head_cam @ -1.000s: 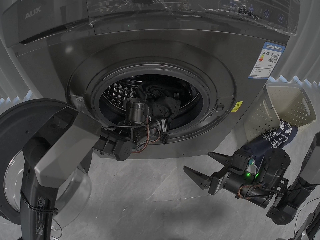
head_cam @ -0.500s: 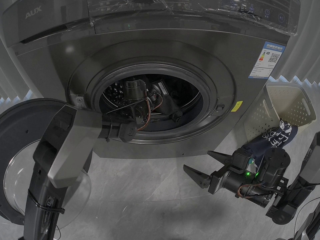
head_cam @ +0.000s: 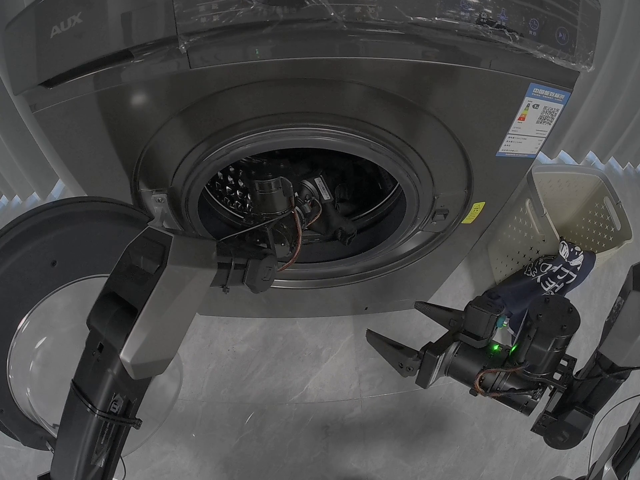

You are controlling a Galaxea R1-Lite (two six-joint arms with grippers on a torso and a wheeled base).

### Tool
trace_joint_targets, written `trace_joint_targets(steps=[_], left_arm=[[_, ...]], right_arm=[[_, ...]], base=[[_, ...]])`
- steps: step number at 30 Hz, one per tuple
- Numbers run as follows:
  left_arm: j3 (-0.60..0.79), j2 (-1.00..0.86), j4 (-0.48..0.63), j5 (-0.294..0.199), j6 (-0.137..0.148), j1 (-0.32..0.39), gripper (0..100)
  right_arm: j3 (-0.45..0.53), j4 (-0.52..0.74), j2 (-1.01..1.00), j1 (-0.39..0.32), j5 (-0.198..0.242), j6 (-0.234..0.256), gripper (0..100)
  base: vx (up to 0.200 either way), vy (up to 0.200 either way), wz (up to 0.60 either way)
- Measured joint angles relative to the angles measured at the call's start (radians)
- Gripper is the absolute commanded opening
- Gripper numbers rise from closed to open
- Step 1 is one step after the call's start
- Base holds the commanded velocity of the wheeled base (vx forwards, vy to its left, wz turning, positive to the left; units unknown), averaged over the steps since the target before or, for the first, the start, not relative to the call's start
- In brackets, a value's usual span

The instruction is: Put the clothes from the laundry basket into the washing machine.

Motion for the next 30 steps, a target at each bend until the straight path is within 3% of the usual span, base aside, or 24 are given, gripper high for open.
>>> trace_joint_targets(steps=[6,12,19,20,23,30], left_arm=[[0.03,-0.025,0.012,-0.01,0.0,-0.004,100],[0.194,-0.096,0.058,-0.068,0.005,-0.014,100],[0.31,-0.148,0.125,-0.103,0.067,-0.021,100],[0.312,-0.148,0.132,-0.103,0.076,-0.02,0],[0.314,-0.148,0.16,-0.101,0.094,-0.014,0],[0.28,-0.146,0.188,-0.096,0.09,-0.012,0]], right_arm=[[0.002,0.0,0.001,0.0,0.0,0.0,100],[0.002,0.001,0.001,-0.001,0.0,0.0,100],[0.001,0.001,0.001,0.0,0.001,0.0,100],[0.001,0.001,0.001,0.0,0.0,0.0,100],[0.0,0.001,0.001,0.0,0.001,0.0,100],[-0.001,0.0,0.002,0.001,0.0,0.0,100]], base=[[0.0,0.0,0.0],[0.0,0.0,0.0],[0.0,0.0,0.0],[0.0,0.0,0.0],[0.0,0.0,0.0],[0.0,0.0,0.0]])
